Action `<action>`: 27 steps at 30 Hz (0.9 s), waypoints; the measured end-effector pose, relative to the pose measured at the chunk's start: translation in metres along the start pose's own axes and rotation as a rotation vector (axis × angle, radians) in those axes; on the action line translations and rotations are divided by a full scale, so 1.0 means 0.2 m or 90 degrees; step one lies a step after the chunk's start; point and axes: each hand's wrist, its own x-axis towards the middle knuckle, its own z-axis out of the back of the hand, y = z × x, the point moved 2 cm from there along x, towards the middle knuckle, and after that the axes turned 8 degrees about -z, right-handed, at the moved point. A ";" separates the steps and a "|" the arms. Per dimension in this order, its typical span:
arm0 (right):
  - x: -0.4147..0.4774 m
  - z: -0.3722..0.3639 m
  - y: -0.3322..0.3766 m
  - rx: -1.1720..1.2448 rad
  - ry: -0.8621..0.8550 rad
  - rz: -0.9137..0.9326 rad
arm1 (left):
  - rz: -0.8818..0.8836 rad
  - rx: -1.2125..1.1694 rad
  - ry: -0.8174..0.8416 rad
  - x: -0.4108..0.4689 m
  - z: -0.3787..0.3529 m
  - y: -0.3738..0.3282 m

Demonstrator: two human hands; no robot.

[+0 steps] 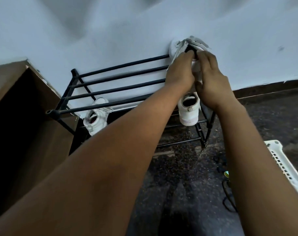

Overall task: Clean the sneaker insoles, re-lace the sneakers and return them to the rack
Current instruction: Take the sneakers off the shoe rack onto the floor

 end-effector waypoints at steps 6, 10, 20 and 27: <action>0.00 0.17 0.11 -0.153 0.044 0.054 | -0.042 -0.083 -0.074 -0.22 0.14 -0.06; -0.14 0.33 0.31 -0.289 0.098 0.203 | -0.091 -0.065 -0.109 -0.52 0.32 -0.14; -1.03 0.11 0.53 -0.123 0.268 0.521 | -0.189 0.081 -0.079 -1.75 0.58 -0.05; -1.41 -0.65 0.47 -0.121 0.616 0.579 | -0.002 0.101 0.054 -2.33 0.22 0.35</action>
